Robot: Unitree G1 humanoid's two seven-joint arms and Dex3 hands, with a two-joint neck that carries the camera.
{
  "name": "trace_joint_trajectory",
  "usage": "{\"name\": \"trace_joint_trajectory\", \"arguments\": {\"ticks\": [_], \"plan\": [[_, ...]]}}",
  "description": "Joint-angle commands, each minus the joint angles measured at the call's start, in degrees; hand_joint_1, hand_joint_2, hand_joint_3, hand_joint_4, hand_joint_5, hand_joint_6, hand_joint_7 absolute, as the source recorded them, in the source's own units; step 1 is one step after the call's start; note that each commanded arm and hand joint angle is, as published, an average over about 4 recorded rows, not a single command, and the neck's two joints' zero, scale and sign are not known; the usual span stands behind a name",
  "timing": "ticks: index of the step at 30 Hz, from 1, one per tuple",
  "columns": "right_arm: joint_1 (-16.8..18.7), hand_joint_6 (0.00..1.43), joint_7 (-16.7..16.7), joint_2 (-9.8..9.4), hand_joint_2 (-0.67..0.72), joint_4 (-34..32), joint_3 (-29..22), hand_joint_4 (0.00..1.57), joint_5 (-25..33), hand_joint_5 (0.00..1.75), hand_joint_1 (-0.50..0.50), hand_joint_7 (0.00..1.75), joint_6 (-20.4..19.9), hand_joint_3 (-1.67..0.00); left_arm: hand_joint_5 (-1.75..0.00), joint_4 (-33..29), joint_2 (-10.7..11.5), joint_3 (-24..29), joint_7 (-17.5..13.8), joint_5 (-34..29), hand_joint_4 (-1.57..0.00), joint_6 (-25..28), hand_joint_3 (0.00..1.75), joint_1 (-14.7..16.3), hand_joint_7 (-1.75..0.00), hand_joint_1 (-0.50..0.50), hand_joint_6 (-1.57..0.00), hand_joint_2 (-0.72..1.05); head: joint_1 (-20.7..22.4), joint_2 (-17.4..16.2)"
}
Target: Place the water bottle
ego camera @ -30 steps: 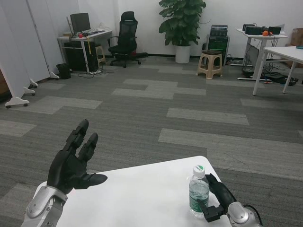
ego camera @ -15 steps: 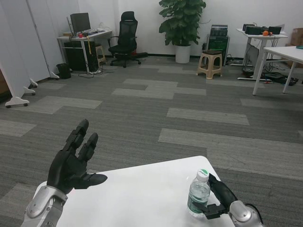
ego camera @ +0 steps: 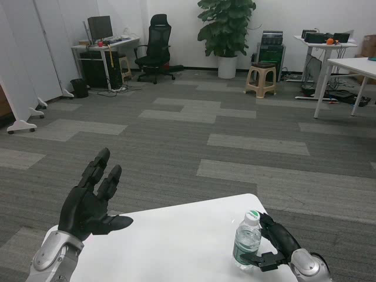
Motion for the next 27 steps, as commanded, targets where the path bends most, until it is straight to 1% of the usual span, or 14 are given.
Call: {"name": "trace_joint_trajectory", "arguments": {"ticks": [1,3,5,10,13,15,19,22,26,27], "plan": [[0.73,0.00,0.82,-1.43,-0.29,-1.84,-2.24,0.02,1.05,0.24,-0.25,0.00,-0.82,-0.48,0.00,0.17,0.10,0.33,0.05,-0.08,0.00,-0.09,0.09,-0.42,0.00,-0.50,0.00,0.34,0.00,0.00],[1.00,0.00,1.44,-1.61,-0.29,-2.63,-3.34,0.02,1.27,0.24,-0.23,0.00,-0.78,-0.46,0.00,0.17,0.10,0.28,0.05,-0.08,0.00,-0.09,0.09,-0.42,0.00,-0.50,0.00,0.34,0.00,0.00],[1.35,0.01,1.83,-1.70,-0.29,-3.37,-4.53,0.01,1.49,0.19,-0.21,0.00,-0.73,-0.42,0.00,0.17,0.10,0.24,0.05,-0.08,0.00,-0.09,0.09,-0.42,0.00,-0.50,0.00,0.34,0.00,0.00],[2.25,0.01,2.62,-2.00,-0.29,-6.52,-8.70,0.03,1.91,0.19,-0.21,0.00,-0.60,-0.40,0.00,0.17,0.10,0.24,0.05,-0.08,0.00,-0.09,0.09,-0.40,0.00,-0.50,0.00,0.34,0.08,-0.12],[3.02,0.03,3.06,-2.36,-0.29,-9.39,-10.44,0.03,2.26,0.24,-0.21,0.00,-0.56,-0.40,0.00,0.17,0.10,0.24,0.05,-0.08,0.00,-0.09,0.09,-0.35,0.00,-0.50,0.00,0.34,0.21,0.02],[3.59,0.01,3.19,-2.40,-0.29,-11.42,-11.18,0.03,2.85,0.29,-0.21,0.00,-0.51,-0.40,0.00,0.17,0.10,0.24,0.05,-0.08,0.00,-0.09,0.09,-0.33,0.00,-0.50,0.00,0.34,0.10,0.01],[5.13,0.01,3.32,-2.40,-0.29,-18.27,-13.18,0.01,5.27,0.29,-0.21,0.00,-0.25,-0.40,0.00,0.17,0.15,0.24,0.05,-0.08,0.00,-0.09,0.09,-0.33,0.00,-0.50,0.00,0.34,-0.16,0.02],[5.59,0.02,3.37,-2.95,-0.29,-22.86,-13.34,0.00,6.54,0.29,-0.21,0.00,-0.05,-0.40,0.00,0.17,0.19,0.24,0.05,-0.08,0.00,-0.09,0.09,-0.29,0.00,-0.50,0.00,0.34,0.12,0.14],[5.61,0.01,3.54,-3.56,-0.29,-28.91,-11.95,0.01,8.41,0.19,-0.21,0.00,0.32,-0.40,0.00,0.17,0.19,0.28,0.05,-0.08,0.00,-0.11,0.09,-0.16,0.00,-0.50,0.00,0.34,0.45,0.37],[5.50,0.01,3.57,-3.65,-0.29,-30.00,-11.38,0.01,8.76,0.19,-0.21,0.00,0.43,-0.40,0.00,0.17,0.19,0.31,0.05,-0.08,0.00,-0.14,0.09,-0.16,0.00,-0.50,0.00,0.34,0.46,0.44]]}}
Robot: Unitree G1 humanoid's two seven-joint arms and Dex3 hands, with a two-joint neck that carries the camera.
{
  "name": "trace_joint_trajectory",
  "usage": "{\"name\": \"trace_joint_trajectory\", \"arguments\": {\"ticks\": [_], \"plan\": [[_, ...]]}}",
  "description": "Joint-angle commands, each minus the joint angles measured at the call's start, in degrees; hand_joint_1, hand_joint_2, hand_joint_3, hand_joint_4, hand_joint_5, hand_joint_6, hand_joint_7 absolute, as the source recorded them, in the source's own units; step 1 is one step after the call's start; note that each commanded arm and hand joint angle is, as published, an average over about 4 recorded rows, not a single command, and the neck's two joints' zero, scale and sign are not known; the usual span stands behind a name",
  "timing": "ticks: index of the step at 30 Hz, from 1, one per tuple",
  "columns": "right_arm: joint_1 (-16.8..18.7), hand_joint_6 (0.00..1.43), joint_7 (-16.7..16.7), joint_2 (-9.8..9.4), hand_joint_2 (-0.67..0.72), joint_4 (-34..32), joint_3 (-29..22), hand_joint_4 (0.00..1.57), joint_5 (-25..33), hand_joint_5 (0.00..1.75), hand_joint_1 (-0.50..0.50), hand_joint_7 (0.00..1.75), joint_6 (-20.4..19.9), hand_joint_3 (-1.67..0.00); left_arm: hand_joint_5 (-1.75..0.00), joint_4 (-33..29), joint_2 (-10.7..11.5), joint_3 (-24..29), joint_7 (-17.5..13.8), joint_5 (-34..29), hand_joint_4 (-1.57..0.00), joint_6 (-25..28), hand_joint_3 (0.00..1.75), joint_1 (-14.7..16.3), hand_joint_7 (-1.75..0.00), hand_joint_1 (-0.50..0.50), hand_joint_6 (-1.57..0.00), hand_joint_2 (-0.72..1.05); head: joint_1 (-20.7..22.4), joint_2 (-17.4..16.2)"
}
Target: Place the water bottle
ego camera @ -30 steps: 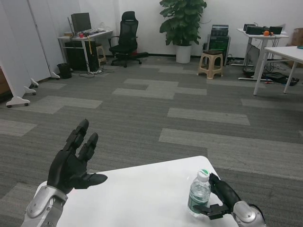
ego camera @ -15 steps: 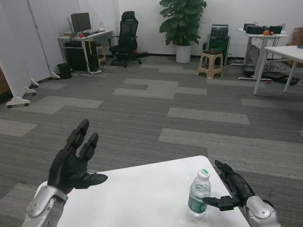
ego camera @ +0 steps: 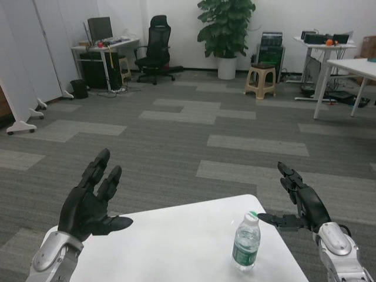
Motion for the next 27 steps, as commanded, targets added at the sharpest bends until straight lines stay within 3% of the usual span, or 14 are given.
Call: {"name": "trace_joint_trajectory", "arguments": {"ticks": [1,5,16,27], "plan": [[-0.87,0.01,0.31,-0.95,-0.29,-4.84,2.24,0.01,1.77,0.19,-0.21,0.00,0.33,-0.40,0.00,0.13,0.16,0.34,0.05,-0.06,0.00,-0.13,0.09,-0.16,0.00,-0.50,0.00,0.34,0.00,0.09],[-1.75,0.00,0.35,-1.33,-0.29,-9.14,5.40,0.01,2.58,0.10,-0.23,0.00,0.77,-0.40,0.00,0.07,0.16,0.34,0.05,-0.06,0.00,-0.08,0.09,-0.16,0.00,-0.50,0.00,0.34,-0.05,0.10],[-3.42,0.00,0.37,-2.12,-0.29,-16.57,12.78,0.00,3.39,0.10,-0.21,0.00,1.76,-0.40,0.00,0.07,0.18,0.25,0.05,-0.06,0.00,-0.08,0.07,-0.31,0.00,-0.50,0.00,0.34,-0.36,0.01],[-5.48,0.00,1.10,-3.08,-0.29,-17.32,18.67,0.00,3.41,0.10,-0.21,0.00,2.26,-0.40,0.00,0.07,0.24,0.25,0.05,-0.02,0.00,-0.08,0.09,-0.38,0.00,-0.50,0.00,0.34,-0.18,-0.29]]}}
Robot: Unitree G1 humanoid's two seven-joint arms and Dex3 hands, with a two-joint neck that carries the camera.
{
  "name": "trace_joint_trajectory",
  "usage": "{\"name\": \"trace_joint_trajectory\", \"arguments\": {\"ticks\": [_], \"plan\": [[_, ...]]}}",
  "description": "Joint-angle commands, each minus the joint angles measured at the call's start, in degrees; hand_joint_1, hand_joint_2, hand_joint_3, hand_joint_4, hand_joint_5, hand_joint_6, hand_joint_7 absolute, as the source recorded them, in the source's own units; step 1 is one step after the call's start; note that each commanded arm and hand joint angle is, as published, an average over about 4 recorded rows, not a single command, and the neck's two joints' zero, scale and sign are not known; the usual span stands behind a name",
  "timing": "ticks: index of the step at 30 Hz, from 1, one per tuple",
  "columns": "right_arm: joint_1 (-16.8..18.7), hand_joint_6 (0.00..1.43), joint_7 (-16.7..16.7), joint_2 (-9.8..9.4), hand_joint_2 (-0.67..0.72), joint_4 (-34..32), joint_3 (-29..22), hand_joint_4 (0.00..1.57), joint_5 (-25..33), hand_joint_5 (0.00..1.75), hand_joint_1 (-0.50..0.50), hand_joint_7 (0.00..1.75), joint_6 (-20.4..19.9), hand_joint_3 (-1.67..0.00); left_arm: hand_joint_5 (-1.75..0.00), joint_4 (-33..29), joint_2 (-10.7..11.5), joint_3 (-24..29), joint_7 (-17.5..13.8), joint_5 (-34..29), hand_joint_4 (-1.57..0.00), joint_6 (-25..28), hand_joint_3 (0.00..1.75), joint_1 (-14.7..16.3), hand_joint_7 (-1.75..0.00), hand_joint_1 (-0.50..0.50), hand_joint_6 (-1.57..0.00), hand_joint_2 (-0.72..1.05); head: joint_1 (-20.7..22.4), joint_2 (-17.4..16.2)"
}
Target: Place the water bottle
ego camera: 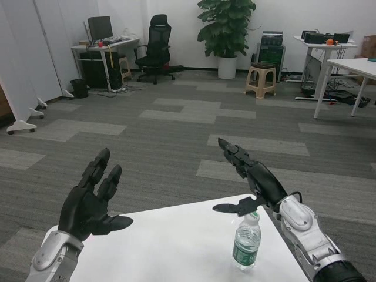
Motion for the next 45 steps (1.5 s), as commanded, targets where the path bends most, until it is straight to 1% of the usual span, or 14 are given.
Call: {"name": "trace_joint_trajectory", "arguments": {"ticks": [1,7,8,14,20,23,26,30,35,37,39,41,45], "plan": [[-1.54,0.00,0.06,-0.59,-0.29,-0.55,0.67,0.00,0.41,0.10,-0.21,0.00,0.47,-0.40,0.00,0.07,0.17,0.28,0.05,0.01,0.00,-0.09,0.09,-0.35,0.00,-0.50,0.00,0.34,0.10,-0.13],[-1.57,0.00,0.06,-0.35,-0.29,-0.68,0.45,0.00,0.47,0.10,-0.21,0.00,0.44,-0.40,0.00,0.07,0.17,0.34,0.05,0.03,0.00,-0.09,0.09,-0.33,0.00,-0.50,0.00,0.34,-0.02,-0.36],[-1.57,0.00,0.06,-0.35,-0.29,-0.70,0.30,0.00,0.50,0.10,-0.21,0.00,0.42,-0.40,0.00,0.07,0.17,0.34,0.05,0.03,0.00,-0.09,0.07,-0.33,0.00,-0.50,0.00,0.34,-0.02,-0.40],[-1.43,0.00,0.06,-0.17,-0.29,-0.88,-0.58,0.00,0.67,0.10,-0.21,0.00,0.38,-0.40,0.00,0.07,0.17,0.34,0.05,0.03,0.00,-0.09,0.09,-0.33,0.00,-0.50,0.00,0.34,0.04,-0.42],[-1.08,0.00,0.06,-0.24,-0.29,-1.58,-0.93,0.00,0.67,0.34,-0.21,0.00,0.38,-0.40,0.00,-0.01,0.17,0.43,0.05,0.03,0.00,-0.09,0.09,-0.33,0.00,-0.50,0.00,0.34,-0.01,-0.46],[-1.04,0.00,0.06,-0.17,-0.29,-1.76,-1.02,0.00,0.67,0.39,-0.21,0.00,0.38,-0.40,0.00,-0.01,0.17,0.43,0.05,0.03,0.00,-0.09,0.09,-0.33,0.00,-0.50,0.00,0.34,0.02,-0.53],[-1.04,0.00,0.06,-0.13,-0.29,-1.80,-0.97,0.00,0.67,0.39,-0.21,0.00,0.38,-0.40,0.00,-0.06,0.17,0.43,0.05,0.03,0.00,-0.09,0.02,-0.33,0.00,-0.50,0.00,0.34,0.00,-0.59],[-1.13,0.00,0.01,-0.08,-0.29,-1.98,-0.84,0.00,0.67,0.48,-0.25,0.00,0.33,-0.40,0.00,-0.10,0.17,0.43,0.05,0.03,0.00,-0.09,0.09,-0.33,0.00,-0.50,0.00,0.34,0.06,-0.55],[-1.21,0.00,-0.05,0.00,-0.29,-2.04,-0.84,0.00,0.69,0.48,-0.25,0.00,0.29,-0.40,0.00,-0.10,0.17,0.43,0.05,0.03,0.00,-0.09,0.09,-0.33,0.00,-0.50,0.00,0.34,0.07,-0.51],[-1.24,0.00,-0.10,0.00,-0.29,-2.09,-0.84,0.00,0.72,0.48,-0.25,0.00,0.29,-0.40,0.00,-0.10,0.17,0.43,0.05,0.03,0.00,-0.09,0.04,-0.33,0.00,-0.50,0.00,0.34,0.06,-0.51],[-1.30,0.00,-0.14,0.00,-0.29,-2.11,-0.84,0.00,0.69,0.48,-0.25,0.00,0.29,-0.40,0.00,-0.10,0.17,0.43,0.05,0.03,0.00,-0.09,0.04,-0.33,0.00,-0.50,0.00,0.34,0.10,-0.44],[-1.39,0.00,-0.21,0.00,-0.29,-2.11,-0.84,0.00,0.67,0.48,-0.25,0.00,0.29,-0.40,0.00,-0.10,0.17,0.43,0.05,0.03,0.00,-0.09,0.09,-0.33,0.00,-0.50,0.00,0.34,0.10,-0.40],[-1.57,0.00,-0.38,0.00,-0.29,-2.13,-0.84,0.00,0.67,0.48,-0.26,0.00,0.23,-0.40,0.00,-0.08,0.17,0.43,0.05,0.03,0.00,-0.09,0.09,-0.33,0.00,-0.50,0.00,0.34,0.06,-0.42]]}}
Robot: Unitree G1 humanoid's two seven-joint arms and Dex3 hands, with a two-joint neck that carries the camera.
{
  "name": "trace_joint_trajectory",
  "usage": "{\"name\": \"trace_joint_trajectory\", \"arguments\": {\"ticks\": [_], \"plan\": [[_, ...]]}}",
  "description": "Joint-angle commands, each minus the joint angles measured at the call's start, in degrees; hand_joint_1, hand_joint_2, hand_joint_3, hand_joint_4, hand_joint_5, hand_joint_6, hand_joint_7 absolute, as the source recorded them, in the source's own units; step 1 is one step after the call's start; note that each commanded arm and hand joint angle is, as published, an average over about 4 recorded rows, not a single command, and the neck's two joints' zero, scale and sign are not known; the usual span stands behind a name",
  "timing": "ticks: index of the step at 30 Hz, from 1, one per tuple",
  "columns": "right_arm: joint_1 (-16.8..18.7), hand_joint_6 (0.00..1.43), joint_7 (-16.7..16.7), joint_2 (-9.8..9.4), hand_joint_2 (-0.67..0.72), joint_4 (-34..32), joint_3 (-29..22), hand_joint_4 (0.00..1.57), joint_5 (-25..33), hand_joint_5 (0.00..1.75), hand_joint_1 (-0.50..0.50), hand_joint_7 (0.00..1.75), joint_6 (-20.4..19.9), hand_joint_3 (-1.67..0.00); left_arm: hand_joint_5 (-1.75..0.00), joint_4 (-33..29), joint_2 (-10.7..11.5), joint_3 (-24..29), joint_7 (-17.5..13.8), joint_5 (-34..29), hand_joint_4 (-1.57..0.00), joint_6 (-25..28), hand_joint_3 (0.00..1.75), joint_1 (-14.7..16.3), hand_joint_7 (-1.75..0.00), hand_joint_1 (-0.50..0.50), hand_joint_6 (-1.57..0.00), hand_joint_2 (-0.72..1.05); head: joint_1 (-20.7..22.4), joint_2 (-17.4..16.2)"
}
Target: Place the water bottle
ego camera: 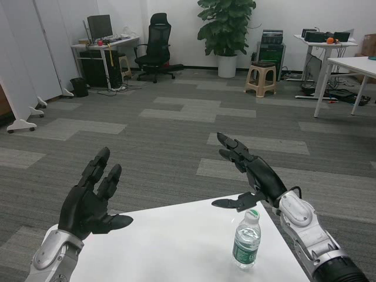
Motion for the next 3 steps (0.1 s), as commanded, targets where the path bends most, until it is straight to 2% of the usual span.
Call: {"name": "trace_joint_trajectory", "arguments": {"ticks": [1,3], "plan": [[-1.28,0.00,-0.44,0.09,-0.29,-0.91,-0.32,0.00,0.53,0.48,-0.27,0.00,0.19,-0.40,0.00,-0.06,0.17,0.42,0.05,0.01,0.00,-0.09,0.09,-0.36,0.00,-0.50,0.00,0.34,0.00,0.00],[-1.32,0.00,-0.49,0.09,-0.29,-0.96,-0.32,0.00,0.53,0.48,-0.29,0.00,0.19,-0.40,0.00,-0.01,0.17,0.42,0.05,0.01,0.00,-0.09,0.09,-0.39,0.00,-0.50,0.00,0.34,0.00,0.00]]}}
